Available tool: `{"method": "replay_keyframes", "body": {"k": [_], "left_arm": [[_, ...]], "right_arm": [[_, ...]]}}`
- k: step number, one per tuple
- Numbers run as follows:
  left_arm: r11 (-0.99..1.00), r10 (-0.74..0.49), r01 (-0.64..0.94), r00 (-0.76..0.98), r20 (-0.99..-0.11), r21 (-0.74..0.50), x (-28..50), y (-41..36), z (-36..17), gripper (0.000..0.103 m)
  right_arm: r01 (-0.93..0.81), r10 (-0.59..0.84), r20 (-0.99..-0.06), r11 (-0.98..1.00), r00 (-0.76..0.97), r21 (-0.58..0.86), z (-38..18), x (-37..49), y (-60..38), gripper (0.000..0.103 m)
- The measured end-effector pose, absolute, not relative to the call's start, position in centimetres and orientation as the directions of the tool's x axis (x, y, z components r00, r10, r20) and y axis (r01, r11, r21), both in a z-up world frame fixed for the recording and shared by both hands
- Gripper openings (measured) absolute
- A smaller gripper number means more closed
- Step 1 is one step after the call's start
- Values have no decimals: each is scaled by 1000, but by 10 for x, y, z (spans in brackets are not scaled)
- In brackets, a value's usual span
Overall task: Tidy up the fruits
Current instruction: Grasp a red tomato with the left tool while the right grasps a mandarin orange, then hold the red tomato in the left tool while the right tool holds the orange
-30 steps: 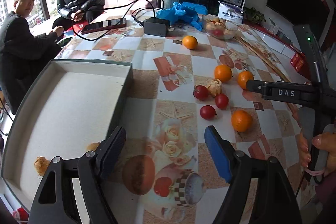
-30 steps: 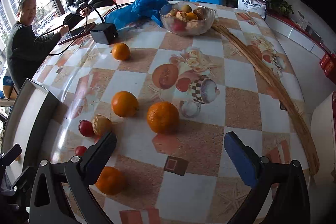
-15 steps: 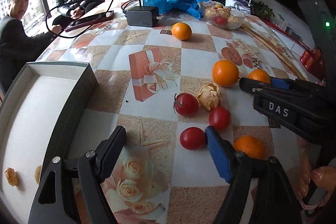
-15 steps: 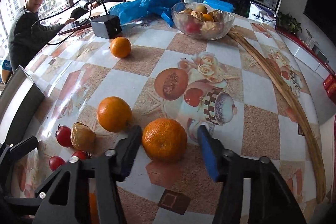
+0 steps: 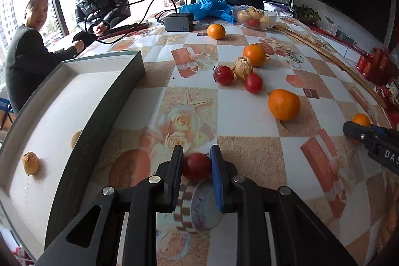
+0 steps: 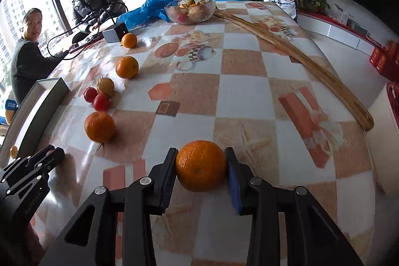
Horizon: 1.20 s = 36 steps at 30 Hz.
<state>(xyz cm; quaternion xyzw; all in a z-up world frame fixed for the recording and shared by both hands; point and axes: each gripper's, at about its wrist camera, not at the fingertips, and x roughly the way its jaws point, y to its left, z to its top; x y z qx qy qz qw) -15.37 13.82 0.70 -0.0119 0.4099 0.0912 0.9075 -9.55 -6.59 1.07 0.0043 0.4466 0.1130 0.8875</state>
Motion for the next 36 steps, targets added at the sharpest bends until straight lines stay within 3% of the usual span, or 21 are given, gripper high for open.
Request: {"method": "replay_keyframes", "body": {"k": [4, 36], "left_arm": [[981, 176, -174, 649, -740, 80, -151, 134, 7, 25], [980, 189, -174, 662, -725, 97, -153, 131, 6, 25]], "right_arm": [[-181, 162, -757, 982, 634, 59, 12, -117, -64, 39], [-166, 133, -765, 985, 630, 34, 8, -113, -63, 39]]}}
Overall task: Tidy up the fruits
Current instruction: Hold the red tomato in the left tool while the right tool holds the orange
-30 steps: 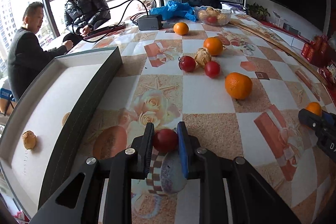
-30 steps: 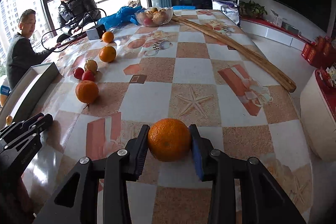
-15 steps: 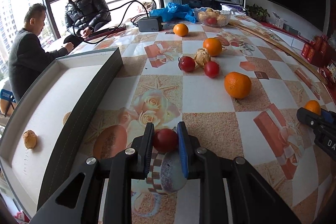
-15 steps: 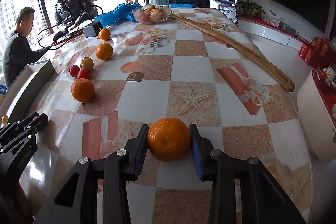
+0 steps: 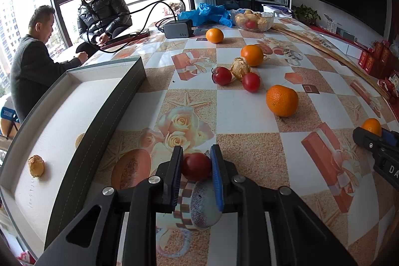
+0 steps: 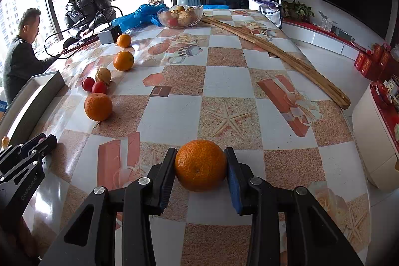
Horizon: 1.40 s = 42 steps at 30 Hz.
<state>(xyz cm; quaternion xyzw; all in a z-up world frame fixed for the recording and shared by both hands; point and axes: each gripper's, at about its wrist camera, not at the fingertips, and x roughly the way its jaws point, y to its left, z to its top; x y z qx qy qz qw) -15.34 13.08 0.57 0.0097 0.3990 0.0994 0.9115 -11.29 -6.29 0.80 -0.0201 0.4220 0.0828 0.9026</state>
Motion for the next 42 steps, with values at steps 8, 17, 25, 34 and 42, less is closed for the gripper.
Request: {"method": "replay_keyframes", "body": {"k": [8, 17, 25, 34, 42], "left_arm": [[980, 191, -173, 662, -725, 100, -154, 130, 6, 25], [980, 191, -173, 662, -725, 99, -154, 130, 6, 25], [980, 192, -173, 662, -724, 101, -154, 130, 6, 25], [980, 193, -173, 663, -724, 103, -154, 129, 6, 25], [979, 194, -172, 663, -723, 105, -154, 129, 6, 25]], "right_arm": [[-166, 134, -765, 985, 630, 36, 8, -113, -63, 39], [-167, 133, -765, 985, 630, 34, 8, -113, -63, 39], [-167, 133, -765, 985, 630, 34, 8, -113, -63, 39], [-167, 132, -765, 985, 630, 33, 8, -113, -63, 39], [-178, 131, -767, 984, 628, 22, 7, -114, -60, 41]]}}
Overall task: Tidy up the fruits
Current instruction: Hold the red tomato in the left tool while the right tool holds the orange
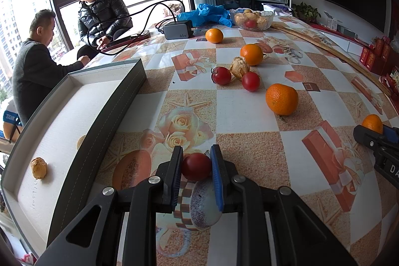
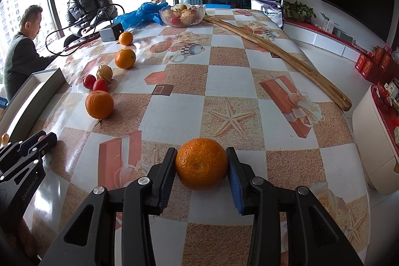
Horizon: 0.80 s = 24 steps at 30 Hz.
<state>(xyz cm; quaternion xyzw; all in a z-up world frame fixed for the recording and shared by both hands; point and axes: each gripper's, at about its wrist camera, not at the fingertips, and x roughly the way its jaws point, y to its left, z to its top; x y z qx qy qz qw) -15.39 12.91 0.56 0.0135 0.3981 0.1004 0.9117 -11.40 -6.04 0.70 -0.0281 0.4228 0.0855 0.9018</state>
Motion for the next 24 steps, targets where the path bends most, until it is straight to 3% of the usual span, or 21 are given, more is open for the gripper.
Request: {"method": "replay_keyframes", "body": {"k": [16, 24], "left_arm": [[980, 192, -171, 663, -724, 104, -154, 128, 6, 24], [987, 62, -151, 660, -749, -51, -166, 156, 11, 24]], "right_arm": [[-180, 112, -771, 984, 627, -4, 7, -114, -57, 41], [-202, 135, -818, 979, 560, 23, 12, -114, -55, 40]]}}
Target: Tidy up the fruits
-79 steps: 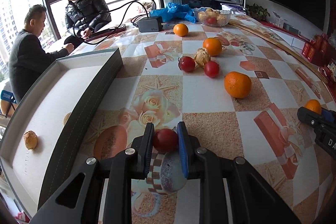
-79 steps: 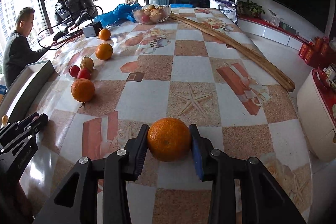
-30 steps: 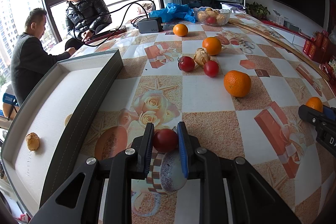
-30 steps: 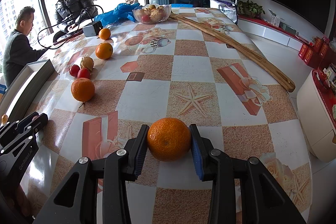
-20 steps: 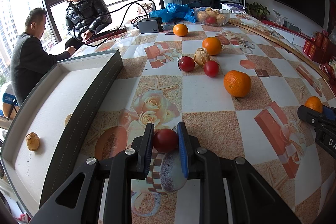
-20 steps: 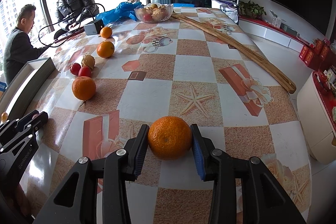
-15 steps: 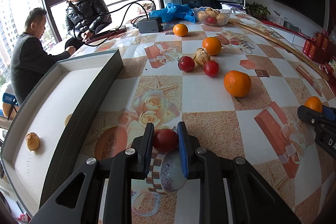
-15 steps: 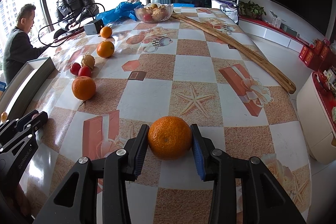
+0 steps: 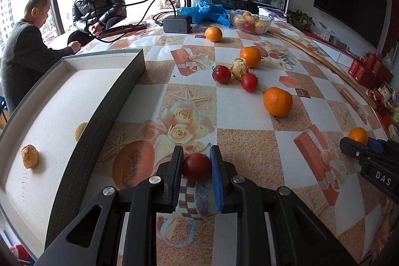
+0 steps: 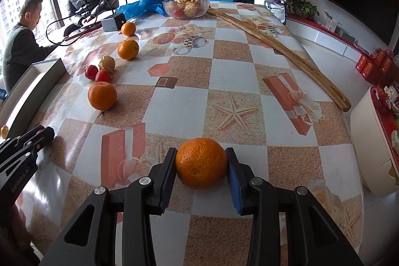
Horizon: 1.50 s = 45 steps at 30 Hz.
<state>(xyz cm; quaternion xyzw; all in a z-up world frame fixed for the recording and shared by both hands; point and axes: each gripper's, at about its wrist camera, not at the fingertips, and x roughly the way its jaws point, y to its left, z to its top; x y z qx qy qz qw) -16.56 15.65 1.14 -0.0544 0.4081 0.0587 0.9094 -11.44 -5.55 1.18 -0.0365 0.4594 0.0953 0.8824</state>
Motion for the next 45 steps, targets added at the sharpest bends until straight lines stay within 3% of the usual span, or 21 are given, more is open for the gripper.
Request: {"method": "replay_keyframes", "body": {"k": [9, 17, 20, 21, 23, 24, 29, 33, 34, 35, 45], "left_arm": [[974, 38, -182, 709, -704, -131, -191, 198, 48, 24], [948, 148, -297, 728, -669, -114, -209, 258, 73, 24], [931, 199, -353, 703, -683, -92, -215, 284, 72, 24], [926, 205, -366, 695, -689, -93, -218, 291, 69, 24], [918, 212, -384, 686, -696, -99, -223, 302, 64, 24], [915, 216, -390, 683, -697, -99, -225, 307, 62, 24], [908, 220, -408, 663, -715, -99, -220, 314, 46, 24], [901, 220, -421, 650, -728, -104, -218, 314, 40, 24], [901, 224, -423, 648, -728, -99, -217, 313, 39, 24], [901, 227, -423, 646, -729, -94, -218, 314, 38, 24], [890, 253, -449, 626, -738, -76, -216, 325, 36, 24]], "right_arm": [[-299, 263, -829, 946, 494, 122, 36, -108, -10, 40], [-423, 402, -821, 878, 405, 221, 55, -95, 67, 40], [-455, 378, -831, 874, 408, 174, 58, -94, 89, 40], [-465, 373, -833, 870, 408, 161, 58, -94, 90, 42], [-462, 334, -843, 879, 422, 117, 54, -100, 83, 67], [-453, 312, -837, 887, 448, 88, 52, -106, 75, 88], [-443, 247, -851, 896, 463, 19, 25, -134, 51, 89], [-462, 227, -855, 887, 465, -16, 8, -145, 57, 63], [-478, 241, -853, 878, 463, -11, 8, -146, 61, 43], [-482, 241, -853, 876, 463, -15, 10, -145, 65, 35], [-556, 350, -818, 830, 456, 45, 45, -126, 115, 35]]}}
